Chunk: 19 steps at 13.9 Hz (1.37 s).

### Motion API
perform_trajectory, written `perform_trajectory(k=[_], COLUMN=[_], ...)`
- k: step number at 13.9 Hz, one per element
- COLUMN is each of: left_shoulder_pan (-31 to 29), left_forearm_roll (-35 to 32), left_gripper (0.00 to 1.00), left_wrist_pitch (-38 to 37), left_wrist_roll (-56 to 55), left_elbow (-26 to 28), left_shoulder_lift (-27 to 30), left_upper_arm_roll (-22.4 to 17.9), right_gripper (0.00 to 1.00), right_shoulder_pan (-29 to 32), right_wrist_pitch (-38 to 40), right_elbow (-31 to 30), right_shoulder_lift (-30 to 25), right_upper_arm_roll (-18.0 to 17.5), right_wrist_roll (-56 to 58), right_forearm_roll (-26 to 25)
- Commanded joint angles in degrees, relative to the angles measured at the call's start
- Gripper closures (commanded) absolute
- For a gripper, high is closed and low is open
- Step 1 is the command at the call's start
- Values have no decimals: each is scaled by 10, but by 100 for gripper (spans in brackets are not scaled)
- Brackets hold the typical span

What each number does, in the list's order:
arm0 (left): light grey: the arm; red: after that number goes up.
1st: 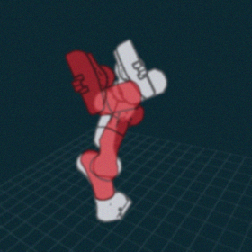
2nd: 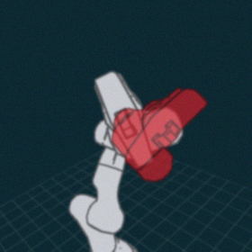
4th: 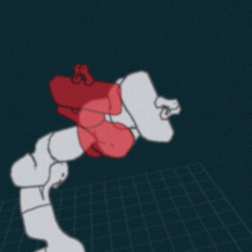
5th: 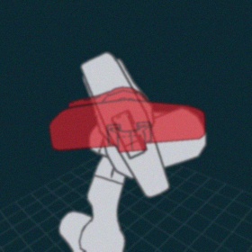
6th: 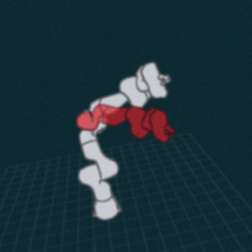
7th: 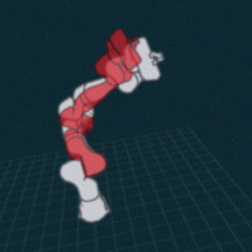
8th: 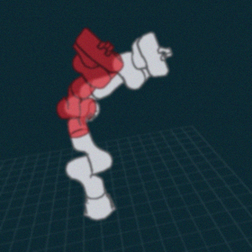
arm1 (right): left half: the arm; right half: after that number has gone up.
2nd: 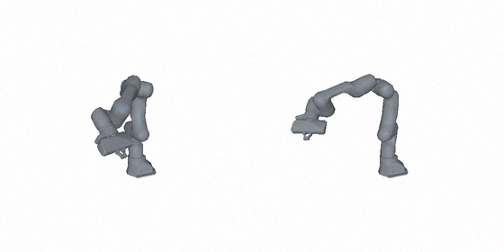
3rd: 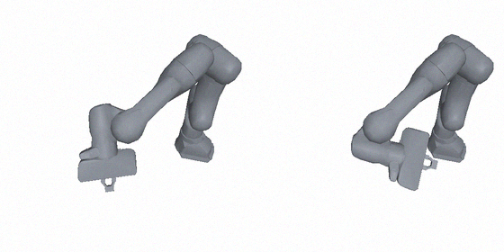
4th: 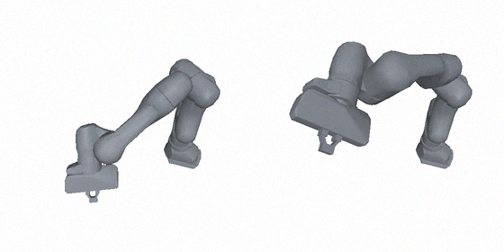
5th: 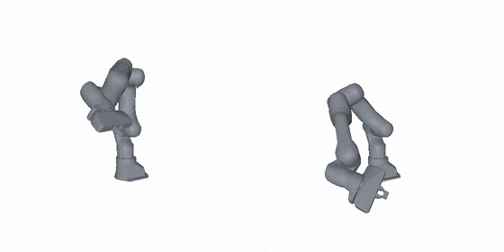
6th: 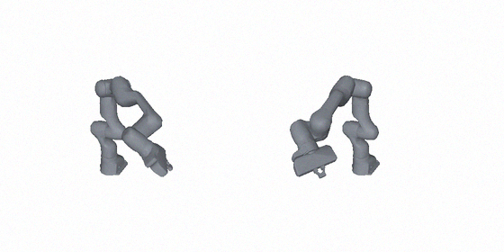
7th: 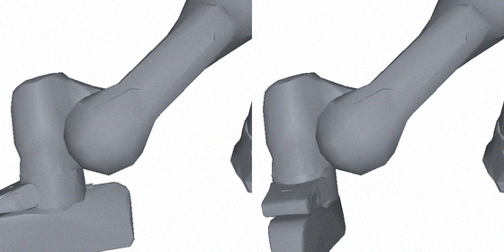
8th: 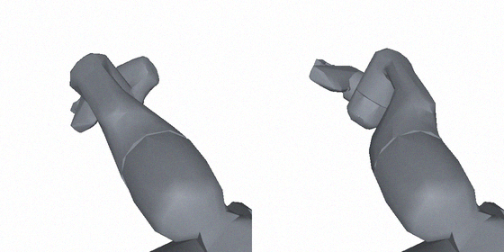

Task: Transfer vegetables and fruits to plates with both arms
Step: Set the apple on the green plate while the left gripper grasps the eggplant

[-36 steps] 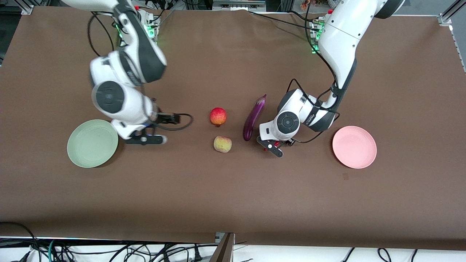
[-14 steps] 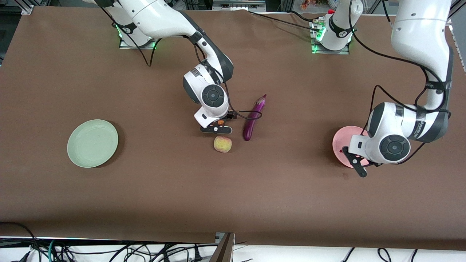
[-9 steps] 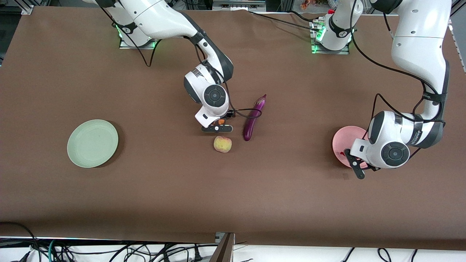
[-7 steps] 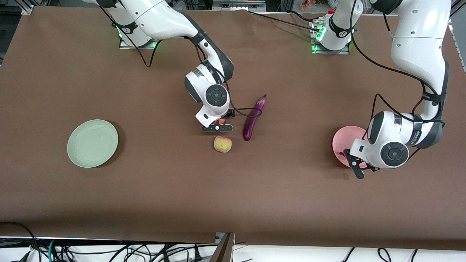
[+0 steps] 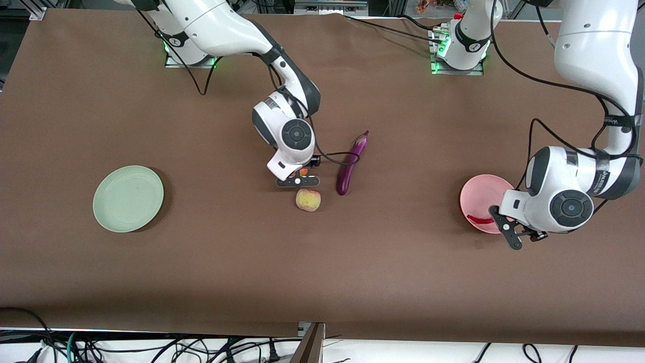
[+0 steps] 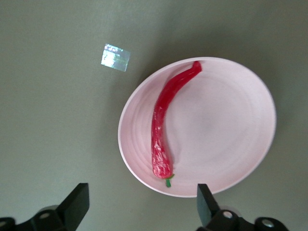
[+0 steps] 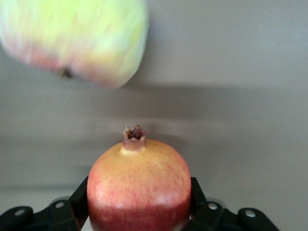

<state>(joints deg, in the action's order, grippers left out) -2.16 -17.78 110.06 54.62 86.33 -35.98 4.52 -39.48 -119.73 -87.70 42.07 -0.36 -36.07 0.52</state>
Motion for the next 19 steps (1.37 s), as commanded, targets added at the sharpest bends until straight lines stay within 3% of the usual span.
perform_trajectory(k=[1, 3, 6, 9, 11, 13, 15, 19], left_shoulder_pan=[0, 2, 2, 8, 48, 123, 173, 207], left_forearm_roll=[46, 79, 81, 99, 100, 93, 90, 49], left_gripper=[0, 0, 0, 0, 0, 0, 0, 0], left_wrist_pitch=[-60, -90, -130, -139, -134, -107, -24, 79], left_wrist_roll=[-13, -63, -173, -386, -548, -723, -847, -880], left_elbow=[2, 1, 0, 1, 0, -1, 4, 12], left_shoulder_lift=[27, 38, 53, 53, 48, 27, 6, -62], left_upper_arm_roll=[25, 42, 101, 185, 219, 219, 216, 215], right_gripper=[62, 62, 62, 62, 62, 62, 62, 62], right_shoulder_pan=[53, 60, 73, 167, 216, 265, 288, 313], right_wrist_pitch=[105, 157, 166, 159, 157, 139, 115, 76], right_elbow=[-6, -6, -6, -7, -7, -8, -8, -11], right_shoulder_lift=[-58, -72, -74, -69, -61, -50, -34, -9], right_upper_arm_roll=[19, 96, 196, 200, 200, 199, 199, 198], right_wrist_roll=[67, 162, 302, 388, 434, 456, 469, 474], right_forearm_roll=[-6, -4, 4, 11, 12, 14, 14, 14])
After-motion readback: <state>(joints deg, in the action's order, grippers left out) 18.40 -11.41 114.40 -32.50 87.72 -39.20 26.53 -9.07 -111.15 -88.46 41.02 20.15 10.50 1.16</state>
